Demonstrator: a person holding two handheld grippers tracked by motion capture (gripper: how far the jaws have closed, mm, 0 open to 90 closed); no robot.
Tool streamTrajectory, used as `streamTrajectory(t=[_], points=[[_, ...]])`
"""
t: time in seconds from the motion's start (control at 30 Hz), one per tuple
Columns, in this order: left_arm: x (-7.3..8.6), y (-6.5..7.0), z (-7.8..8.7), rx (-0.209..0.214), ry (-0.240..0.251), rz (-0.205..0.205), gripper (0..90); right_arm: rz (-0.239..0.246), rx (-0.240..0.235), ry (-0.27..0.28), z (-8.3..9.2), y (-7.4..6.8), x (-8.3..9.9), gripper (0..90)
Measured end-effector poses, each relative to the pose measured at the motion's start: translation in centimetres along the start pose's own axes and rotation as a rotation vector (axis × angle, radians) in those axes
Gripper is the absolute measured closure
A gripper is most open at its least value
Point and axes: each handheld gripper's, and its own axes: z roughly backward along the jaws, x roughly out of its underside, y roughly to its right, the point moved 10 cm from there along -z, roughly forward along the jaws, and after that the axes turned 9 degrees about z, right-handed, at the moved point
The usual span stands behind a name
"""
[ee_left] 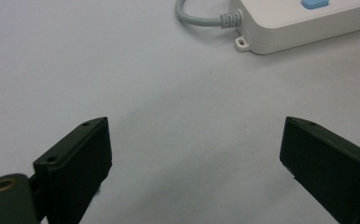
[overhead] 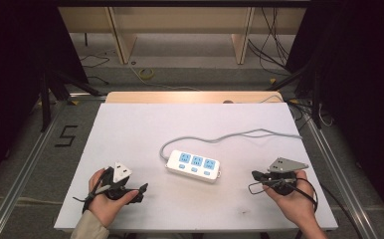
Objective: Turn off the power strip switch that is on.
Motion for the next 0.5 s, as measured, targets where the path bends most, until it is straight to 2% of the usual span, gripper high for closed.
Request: streamTrajectory(t=[0.5], points=[[-0.06, -0.06, 0.00, 0.000, 0.002, 0.002, 8.8, 0.014, -0.014, -0.008, -0.37, -0.29, -1.15, 90.0]])
